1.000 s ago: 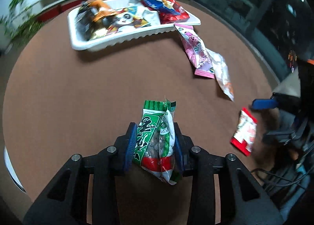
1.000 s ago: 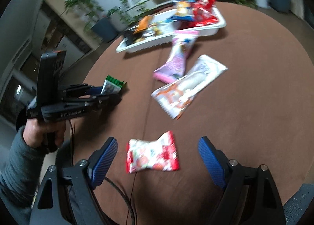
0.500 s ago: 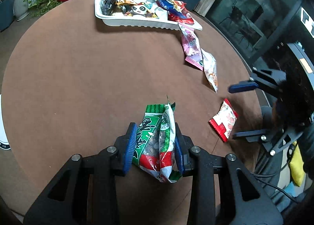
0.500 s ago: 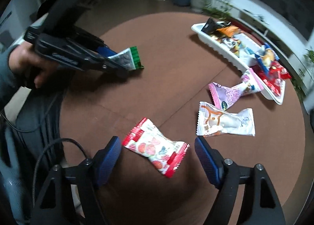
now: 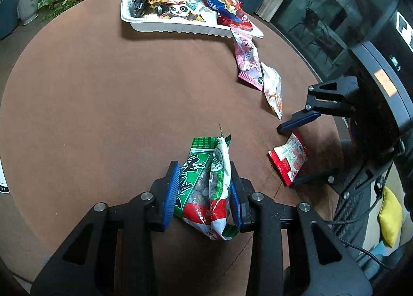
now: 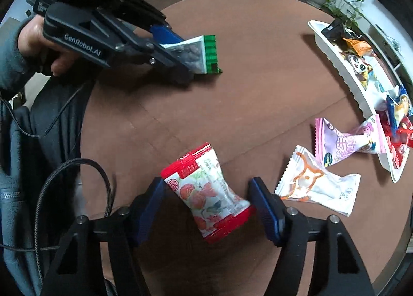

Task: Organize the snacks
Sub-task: 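Hold the green bag in the left gripper while the right grasps the red-white candy, then carry the green bag and red-white candy over the white tray with both grippers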

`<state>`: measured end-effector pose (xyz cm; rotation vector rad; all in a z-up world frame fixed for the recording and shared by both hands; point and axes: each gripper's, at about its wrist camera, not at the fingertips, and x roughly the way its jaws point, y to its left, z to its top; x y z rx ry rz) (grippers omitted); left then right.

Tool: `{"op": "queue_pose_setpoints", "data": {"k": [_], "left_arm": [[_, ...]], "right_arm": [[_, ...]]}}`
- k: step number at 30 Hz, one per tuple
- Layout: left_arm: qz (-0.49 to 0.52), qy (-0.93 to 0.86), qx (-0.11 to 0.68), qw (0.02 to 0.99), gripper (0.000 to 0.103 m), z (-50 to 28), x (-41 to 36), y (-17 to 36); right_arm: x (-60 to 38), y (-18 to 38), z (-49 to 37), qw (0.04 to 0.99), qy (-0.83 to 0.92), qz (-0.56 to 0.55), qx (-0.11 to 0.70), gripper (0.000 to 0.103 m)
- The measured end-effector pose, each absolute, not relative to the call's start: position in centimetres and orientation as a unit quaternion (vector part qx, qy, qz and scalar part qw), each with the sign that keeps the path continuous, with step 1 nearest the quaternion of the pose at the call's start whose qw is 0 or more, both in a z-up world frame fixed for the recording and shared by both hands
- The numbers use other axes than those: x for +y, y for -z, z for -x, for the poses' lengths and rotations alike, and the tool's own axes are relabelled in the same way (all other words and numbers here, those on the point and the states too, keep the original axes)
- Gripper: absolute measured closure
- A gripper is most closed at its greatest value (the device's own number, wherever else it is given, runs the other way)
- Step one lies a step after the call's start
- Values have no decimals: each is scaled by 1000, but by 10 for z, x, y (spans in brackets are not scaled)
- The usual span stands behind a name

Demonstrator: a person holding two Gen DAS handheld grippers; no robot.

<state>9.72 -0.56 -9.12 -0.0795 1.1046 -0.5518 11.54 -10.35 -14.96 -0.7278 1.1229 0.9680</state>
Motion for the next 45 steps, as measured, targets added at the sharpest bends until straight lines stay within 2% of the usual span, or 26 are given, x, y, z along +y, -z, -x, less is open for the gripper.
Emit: {"op": "queue_pose_setpoints", "data": {"k": [5,9,11,18,30,45], "left_arm": [[37,260,517,815,71,-97,-5,91],[35,260,517,815,71,-97,-5,91],[33,260,516,815,71,-97,-5,91],[35,263,512,817,71,-93,-7,91],[50,268,496,824,75,-92,-8,81],[81,261,481,833,79,-96,4,78]], "right_arm": [[-100,148,-123,673,-424,328,510,45],[-94,147,-112,674,-422,329,508,66],[-94,147,-110,683,-412,325,509,67],[-105,142,-102,729,-386,254,505,70],[-151,107,-103,815,-342,-5,467,70],[-188,104,-93,838,-300,-117,440,70]]}}
